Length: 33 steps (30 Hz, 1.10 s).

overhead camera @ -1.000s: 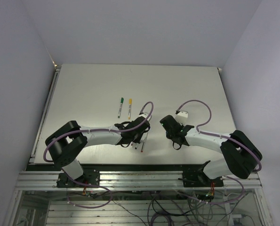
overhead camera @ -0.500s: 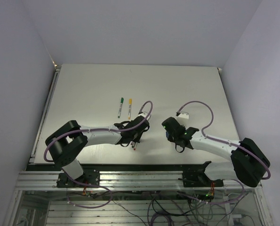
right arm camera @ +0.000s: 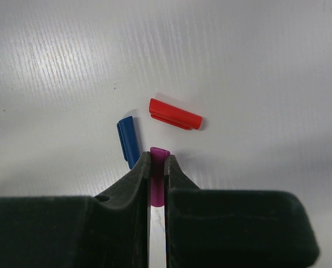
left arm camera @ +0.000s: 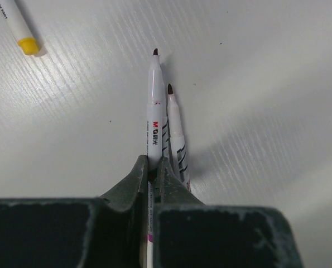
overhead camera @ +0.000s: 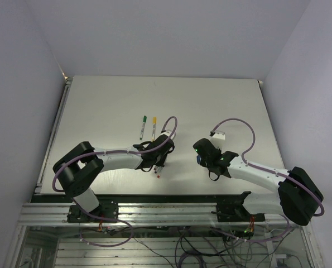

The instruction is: Insert the pens into the pen caps

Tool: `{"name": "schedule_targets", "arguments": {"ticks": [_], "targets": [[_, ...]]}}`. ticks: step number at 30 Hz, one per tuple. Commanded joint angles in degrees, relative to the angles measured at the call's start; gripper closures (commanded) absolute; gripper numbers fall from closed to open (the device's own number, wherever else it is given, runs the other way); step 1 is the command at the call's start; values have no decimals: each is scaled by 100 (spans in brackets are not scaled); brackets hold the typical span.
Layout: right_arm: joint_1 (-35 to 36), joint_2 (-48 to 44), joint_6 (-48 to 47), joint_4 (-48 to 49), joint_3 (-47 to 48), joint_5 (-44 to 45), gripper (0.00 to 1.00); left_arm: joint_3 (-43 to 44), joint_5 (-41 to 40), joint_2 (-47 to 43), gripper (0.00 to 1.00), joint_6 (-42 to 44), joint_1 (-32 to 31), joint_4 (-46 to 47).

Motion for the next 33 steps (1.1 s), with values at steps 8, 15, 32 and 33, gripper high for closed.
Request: {"name": "schedule_targets", "arguments": {"ticks": [8,15,32,33], "targets": [[35,-201,-208,103,225,340,100,-38,16,-105,93,-84,40,80],[36,-77,-348,220,395,370,100,47,-142,-139,93,-35,49,-61],[50,110,-541,414,594,324,100,-26,-717,-377,93,-126,62,-167],[47,103,-546,415,596,335,100,-33,-714,-383,93,-135,61,-155]]}}
